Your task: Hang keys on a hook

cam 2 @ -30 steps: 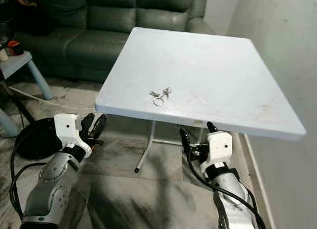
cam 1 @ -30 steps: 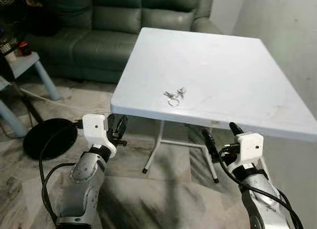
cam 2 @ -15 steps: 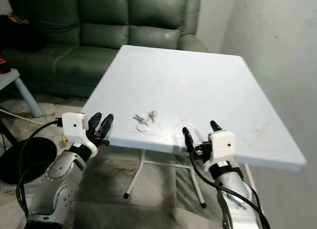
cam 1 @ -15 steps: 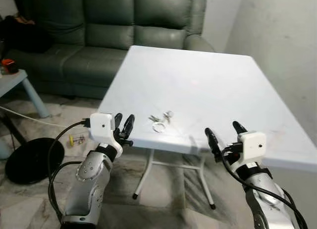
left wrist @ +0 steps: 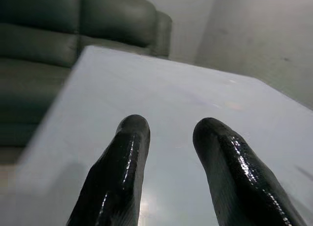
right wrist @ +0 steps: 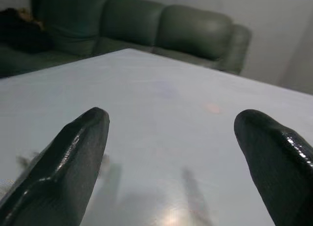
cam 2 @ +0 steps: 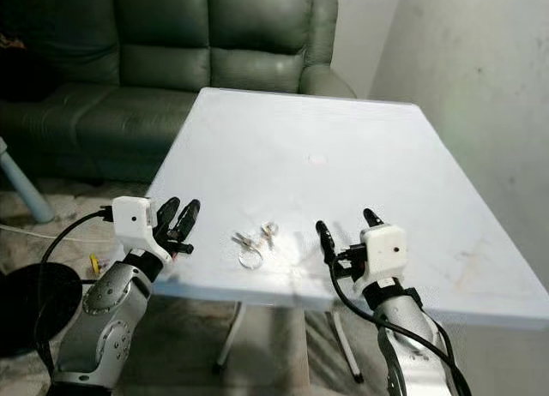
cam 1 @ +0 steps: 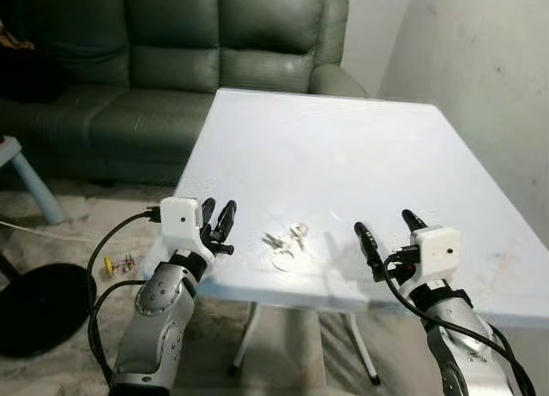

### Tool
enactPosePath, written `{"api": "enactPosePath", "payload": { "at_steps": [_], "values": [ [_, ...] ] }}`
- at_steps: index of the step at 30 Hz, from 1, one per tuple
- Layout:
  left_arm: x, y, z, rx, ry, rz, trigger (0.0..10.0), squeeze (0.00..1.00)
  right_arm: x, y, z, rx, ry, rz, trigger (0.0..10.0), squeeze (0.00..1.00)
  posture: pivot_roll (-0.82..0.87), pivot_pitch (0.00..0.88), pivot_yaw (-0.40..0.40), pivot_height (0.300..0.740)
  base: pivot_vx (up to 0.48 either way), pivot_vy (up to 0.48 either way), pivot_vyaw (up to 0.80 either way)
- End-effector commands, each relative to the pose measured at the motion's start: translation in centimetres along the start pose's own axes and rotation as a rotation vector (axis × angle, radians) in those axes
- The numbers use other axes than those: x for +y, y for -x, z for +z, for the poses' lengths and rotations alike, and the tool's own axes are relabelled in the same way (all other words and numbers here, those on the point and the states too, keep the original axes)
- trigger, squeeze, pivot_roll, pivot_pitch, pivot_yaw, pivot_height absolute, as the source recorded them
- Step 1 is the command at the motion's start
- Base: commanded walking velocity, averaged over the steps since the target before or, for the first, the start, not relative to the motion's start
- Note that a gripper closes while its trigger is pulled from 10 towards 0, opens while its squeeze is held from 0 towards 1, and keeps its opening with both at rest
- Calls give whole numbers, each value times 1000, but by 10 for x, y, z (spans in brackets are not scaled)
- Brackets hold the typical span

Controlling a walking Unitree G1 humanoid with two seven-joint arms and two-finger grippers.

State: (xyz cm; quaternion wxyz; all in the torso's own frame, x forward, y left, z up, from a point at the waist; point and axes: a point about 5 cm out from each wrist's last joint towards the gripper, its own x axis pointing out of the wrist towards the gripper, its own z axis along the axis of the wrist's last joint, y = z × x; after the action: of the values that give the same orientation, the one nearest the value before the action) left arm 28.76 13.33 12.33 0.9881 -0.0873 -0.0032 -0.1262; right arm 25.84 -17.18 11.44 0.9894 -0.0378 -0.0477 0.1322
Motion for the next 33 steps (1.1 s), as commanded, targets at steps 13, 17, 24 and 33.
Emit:
{"api": "enactPosePath", "payload": {
  "at_steps": [13,17,24,33],
  "values": [
    [0,2,-4,27,-52,14,10000,0,-23,0,-5,87,61,84,10000,0,138,6,-75,740,0,0,0],
    [-2,3,-3,21,-42,13,10000,0,-27,-5,-7,122,86,163,10000,0,137,20,-77,740,0,0,0],
    [-8,5,-1,14,-49,4,10000,0,-26,-25,-6,143,84,290,10000,0,152,38,-90,740,0,0,0],
    [-10,9,1,11,-57,1,10000,0,-17,-51,-4,128,53,352,10000,0,187,70,-108,740,0,0,0]
  ]
}}
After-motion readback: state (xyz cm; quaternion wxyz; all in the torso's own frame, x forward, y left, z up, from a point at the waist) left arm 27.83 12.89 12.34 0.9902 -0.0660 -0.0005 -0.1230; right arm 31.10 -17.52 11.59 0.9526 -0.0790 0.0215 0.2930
